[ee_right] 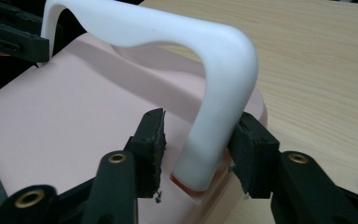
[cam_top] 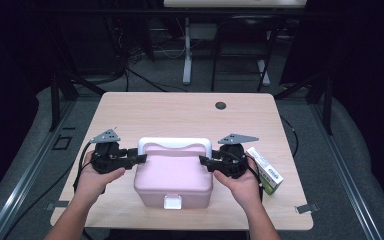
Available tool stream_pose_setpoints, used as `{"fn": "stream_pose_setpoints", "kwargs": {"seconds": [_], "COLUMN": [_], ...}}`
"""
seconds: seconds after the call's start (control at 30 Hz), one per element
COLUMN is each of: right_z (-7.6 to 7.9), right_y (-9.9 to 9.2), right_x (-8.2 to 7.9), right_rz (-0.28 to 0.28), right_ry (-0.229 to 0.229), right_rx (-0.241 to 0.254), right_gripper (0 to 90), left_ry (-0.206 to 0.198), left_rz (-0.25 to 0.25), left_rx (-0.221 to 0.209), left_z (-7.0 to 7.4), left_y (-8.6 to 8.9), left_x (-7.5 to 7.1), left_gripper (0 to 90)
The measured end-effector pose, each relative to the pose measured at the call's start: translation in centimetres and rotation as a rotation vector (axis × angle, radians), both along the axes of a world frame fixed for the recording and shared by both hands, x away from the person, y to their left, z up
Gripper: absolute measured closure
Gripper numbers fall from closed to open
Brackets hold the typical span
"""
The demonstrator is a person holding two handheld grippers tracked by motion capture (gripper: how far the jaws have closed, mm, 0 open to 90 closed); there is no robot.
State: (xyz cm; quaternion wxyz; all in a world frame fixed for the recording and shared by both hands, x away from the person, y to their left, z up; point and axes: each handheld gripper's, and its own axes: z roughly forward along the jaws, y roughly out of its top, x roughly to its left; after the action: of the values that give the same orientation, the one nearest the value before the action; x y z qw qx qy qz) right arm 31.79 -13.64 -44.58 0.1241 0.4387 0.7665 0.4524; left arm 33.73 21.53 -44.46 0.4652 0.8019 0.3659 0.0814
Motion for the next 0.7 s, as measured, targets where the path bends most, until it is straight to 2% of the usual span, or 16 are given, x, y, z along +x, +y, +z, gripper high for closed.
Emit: {"fn": "stream_pose_setpoints", "kwargs": {"seconds": [0.1, 0.2, 0.3, 0.4, 0.5, 0.57, 0.7], "right_z": [0.4, 0.8, 1.0, 1.2, 1.0, 0.8, 0.5], "right_y": [0.1, 0.2, 0.4, 0.3, 0.3, 0.2, 0.2], "right_x": [-0.4, -0.9, -1.2, -1.4, -1.3, -1.1, -1.0], "right_rz": [0.004, 0.006, 0.006, 0.015, 0.016, 0.013, 0.013], "right_ry": [-0.015, -0.028, -0.040, -0.041, -0.039, -0.034, -0.029], "right_rx": [-0.002, -0.007, -0.033, -0.029, -0.036, -0.024, -0.028], "right_gripper": [60.2, 60.3, 60.4, 60.8, 62.4, 63.1, 64.2], "left_ry": [-0.008, -0.019, -0.022, -0.028, -0.033, -0.022, -0.015], "left_rz": [-0.001, -0.003, -0.004, -0.013, -0.008, -0.007, -0.014], "left_rx": [-0.009, 0.002, 0.006, 0.013, 0.019, 0.007, 0.014], "left_z": [0.5, 0.6, 0.8, 1.0, 0.9, 0.6, 0.1], "left_y": [-0.1, -0.1, 0.0, -0.1, 0.0, 0.0, -0.1], "left_x": [-0.4, -0.7, -0.8, -1.0, -1.0, -0.8, -0.6], "left_gripper": [63.3, 64.0, 66.6, 66.8, 69.6, 69.7, 69.9]}}
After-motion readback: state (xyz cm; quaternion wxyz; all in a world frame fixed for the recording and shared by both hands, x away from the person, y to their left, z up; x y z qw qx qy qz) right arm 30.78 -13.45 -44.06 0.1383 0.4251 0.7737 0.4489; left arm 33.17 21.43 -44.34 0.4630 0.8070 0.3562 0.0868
